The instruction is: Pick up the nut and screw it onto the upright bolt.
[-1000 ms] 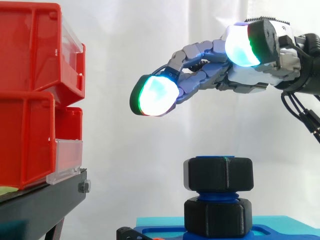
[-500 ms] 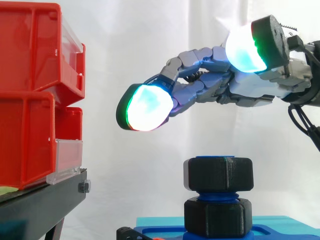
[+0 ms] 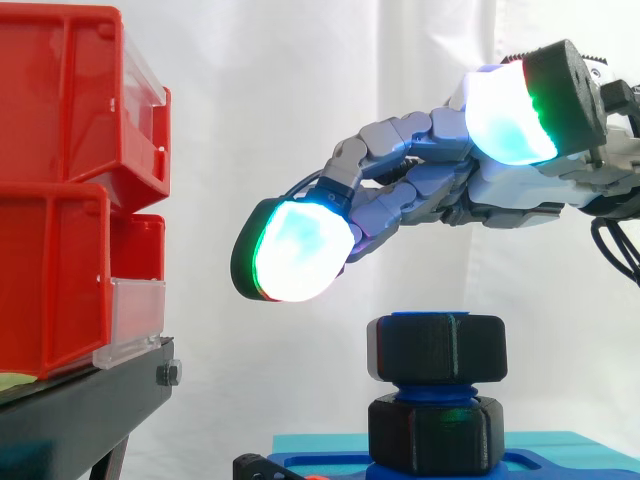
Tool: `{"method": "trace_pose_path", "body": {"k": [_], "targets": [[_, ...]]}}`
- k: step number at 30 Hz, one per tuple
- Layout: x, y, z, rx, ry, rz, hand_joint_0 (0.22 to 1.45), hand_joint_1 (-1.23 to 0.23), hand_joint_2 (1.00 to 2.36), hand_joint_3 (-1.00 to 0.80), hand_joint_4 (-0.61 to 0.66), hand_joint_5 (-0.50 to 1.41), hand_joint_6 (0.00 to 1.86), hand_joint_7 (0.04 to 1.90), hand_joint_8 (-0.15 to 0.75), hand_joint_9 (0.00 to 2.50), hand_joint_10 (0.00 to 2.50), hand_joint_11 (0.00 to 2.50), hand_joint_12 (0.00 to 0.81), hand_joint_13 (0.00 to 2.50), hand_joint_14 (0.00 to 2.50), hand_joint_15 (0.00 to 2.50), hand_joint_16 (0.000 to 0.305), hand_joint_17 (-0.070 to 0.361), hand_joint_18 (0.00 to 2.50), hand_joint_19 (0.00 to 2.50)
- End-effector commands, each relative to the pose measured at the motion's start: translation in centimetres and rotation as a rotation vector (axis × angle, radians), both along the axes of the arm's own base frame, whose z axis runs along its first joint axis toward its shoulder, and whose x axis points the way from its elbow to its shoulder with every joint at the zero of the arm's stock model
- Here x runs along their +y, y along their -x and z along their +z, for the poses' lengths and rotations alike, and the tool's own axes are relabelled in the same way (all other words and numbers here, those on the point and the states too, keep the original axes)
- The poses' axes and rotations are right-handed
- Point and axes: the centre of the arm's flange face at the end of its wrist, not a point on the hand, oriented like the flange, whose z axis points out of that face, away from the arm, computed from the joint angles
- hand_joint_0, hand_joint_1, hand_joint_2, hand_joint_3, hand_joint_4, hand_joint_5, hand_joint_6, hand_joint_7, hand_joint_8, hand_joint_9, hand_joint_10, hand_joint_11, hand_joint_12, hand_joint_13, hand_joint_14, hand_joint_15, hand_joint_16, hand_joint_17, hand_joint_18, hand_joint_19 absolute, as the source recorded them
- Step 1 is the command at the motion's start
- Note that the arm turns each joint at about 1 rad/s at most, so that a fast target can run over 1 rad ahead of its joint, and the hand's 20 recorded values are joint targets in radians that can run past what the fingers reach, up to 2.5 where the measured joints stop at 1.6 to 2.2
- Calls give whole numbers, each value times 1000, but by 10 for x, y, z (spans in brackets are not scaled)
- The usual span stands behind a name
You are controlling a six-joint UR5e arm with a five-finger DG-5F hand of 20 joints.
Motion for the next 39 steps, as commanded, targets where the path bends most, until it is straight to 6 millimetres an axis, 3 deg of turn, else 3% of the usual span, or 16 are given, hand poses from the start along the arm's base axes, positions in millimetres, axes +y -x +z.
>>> {"method": "trace_pose_path", "body": {"k": [1, 7, 18, 39], "targets": [[1, 0, 0, 0, 0, 1, 474, -92, 1000, -500, 159, -141, 502, 678, 202, 377, 0, 0, 312, 130, 0, 0, 35, 79, 0, 0], [1, 3, -13, 3, -1, -2, 475, -94, 1000, -500, 164, -135, 502, 726, 209, 375, 0, 0, 312, 129, 0, 0, 35, 79, 0, 0], [0, 3, -14, -2, 0, -5, 509, -258, 1000, -500, 262, -75, 504, 953, 237, 474, 0, 0, 258, 217, 0, 0, 25, 56, 0, 0], [-15, 4, -14, -11, 11, -21, 521, -303, 1000, -500, 263, -25, 504, 1255, 248, 587, 0, 0, 222, 325, 0, 0, 18, 41, 0, 0]]}}
